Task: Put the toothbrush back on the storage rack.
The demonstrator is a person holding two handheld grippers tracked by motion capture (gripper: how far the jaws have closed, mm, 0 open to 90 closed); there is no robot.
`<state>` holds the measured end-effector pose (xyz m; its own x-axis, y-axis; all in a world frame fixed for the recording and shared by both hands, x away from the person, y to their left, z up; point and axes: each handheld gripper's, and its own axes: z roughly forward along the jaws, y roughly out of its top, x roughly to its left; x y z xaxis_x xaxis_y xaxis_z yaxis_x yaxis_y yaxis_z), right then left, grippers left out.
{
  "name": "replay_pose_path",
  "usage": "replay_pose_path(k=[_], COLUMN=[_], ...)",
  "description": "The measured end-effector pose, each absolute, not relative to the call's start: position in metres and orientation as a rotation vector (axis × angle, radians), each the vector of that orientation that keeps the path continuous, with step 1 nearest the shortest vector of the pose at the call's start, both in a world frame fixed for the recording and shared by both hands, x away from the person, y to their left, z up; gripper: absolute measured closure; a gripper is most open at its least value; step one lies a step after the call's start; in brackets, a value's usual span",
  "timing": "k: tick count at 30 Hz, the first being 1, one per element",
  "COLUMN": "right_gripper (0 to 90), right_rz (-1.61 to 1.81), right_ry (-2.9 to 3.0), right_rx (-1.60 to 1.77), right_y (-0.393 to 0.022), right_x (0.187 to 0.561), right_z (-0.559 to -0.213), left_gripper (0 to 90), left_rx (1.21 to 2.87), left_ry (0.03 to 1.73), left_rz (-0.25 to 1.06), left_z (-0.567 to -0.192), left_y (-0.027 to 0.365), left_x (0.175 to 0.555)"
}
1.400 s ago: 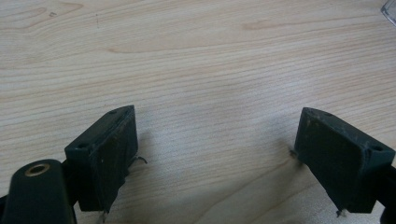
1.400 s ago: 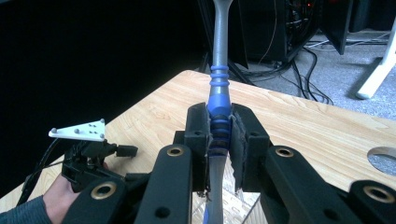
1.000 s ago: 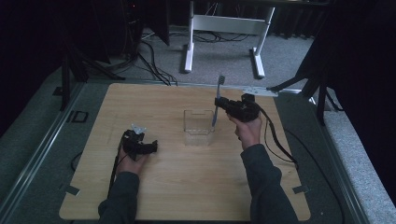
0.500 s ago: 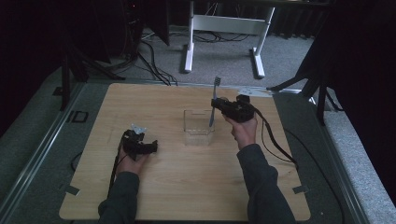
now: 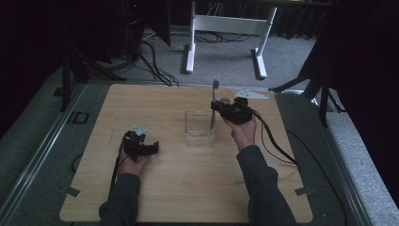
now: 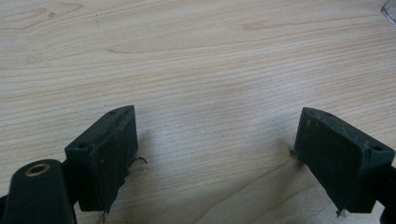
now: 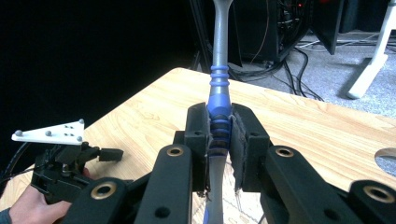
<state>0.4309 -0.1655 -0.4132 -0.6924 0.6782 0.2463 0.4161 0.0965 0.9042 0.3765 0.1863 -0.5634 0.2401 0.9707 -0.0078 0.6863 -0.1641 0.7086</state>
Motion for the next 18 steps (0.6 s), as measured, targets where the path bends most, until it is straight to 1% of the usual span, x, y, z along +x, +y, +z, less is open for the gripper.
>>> replay_pose_path(k=[18], right_gripper=[77.9], right_rz=[1.517], right_ry=[2.219], right_rx=[1.052], right_y=[-0.155], right_x=[0.43], right_z=[-0.427], left_gripper=[13.8], left_rx=[1.924], left_ry=[1.511], left_rz=[0.618], left_z=[-0.563], left_y=[0.186], left_x=[0.377])
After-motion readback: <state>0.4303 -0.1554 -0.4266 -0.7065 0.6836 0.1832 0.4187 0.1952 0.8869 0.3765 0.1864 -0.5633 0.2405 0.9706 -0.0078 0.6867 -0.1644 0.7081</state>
